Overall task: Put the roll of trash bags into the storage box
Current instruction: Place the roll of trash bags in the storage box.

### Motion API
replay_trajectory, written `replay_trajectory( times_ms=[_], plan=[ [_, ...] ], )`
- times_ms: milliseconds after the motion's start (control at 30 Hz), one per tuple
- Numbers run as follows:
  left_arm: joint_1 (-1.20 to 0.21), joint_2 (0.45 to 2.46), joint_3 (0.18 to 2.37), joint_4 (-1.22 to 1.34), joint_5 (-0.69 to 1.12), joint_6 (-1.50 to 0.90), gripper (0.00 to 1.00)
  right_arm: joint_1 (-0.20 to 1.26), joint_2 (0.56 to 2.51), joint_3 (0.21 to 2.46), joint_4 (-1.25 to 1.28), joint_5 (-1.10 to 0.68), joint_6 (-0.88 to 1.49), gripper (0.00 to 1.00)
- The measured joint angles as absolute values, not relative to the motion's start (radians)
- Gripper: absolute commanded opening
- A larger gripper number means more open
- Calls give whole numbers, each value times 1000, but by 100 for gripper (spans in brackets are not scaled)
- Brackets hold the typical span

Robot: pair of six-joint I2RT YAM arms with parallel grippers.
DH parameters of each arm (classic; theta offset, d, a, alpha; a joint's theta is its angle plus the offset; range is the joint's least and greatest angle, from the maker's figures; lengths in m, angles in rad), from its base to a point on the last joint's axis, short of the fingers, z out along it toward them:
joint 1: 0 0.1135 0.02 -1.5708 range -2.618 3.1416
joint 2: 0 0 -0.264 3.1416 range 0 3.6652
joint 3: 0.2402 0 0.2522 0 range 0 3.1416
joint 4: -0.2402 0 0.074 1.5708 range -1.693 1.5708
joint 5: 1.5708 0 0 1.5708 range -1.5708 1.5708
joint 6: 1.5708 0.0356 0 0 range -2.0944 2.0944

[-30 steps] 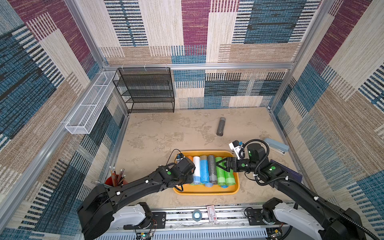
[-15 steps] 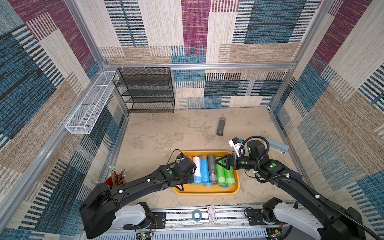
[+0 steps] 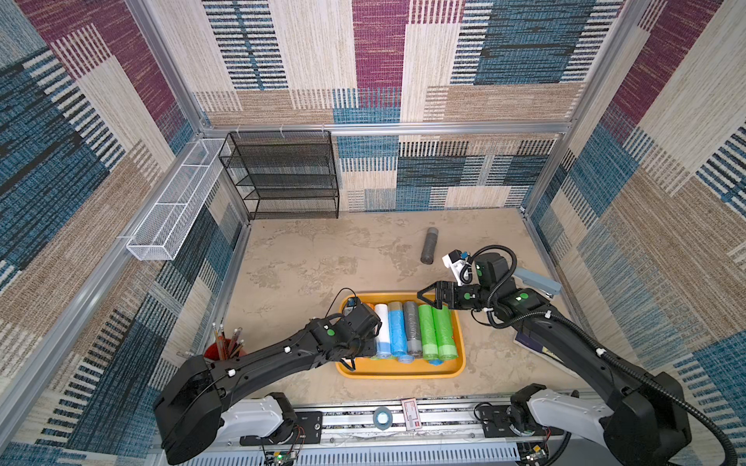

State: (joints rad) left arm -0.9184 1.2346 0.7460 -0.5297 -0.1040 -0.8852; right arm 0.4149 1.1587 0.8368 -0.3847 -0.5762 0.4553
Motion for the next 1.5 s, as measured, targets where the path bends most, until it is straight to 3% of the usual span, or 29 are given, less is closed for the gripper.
replay_trajectory(
  times_ms=[767,900,1233,1500],
  plan=[
    [-918,1200,827,-639,-126,-818,54,375,1005,765,-454,-564,464,99],
    [-913,1205,958,-683,-182,-752,61,374,941,752,-481,-549,463,99],
    [-886,1806,1591,-496,-82,-581,67,374,728,659,-573,-450,448,99],
    [-848,2352,2236,-519,-50,-488,68,374,707,661,-585,-449,434,99]
  ],
)
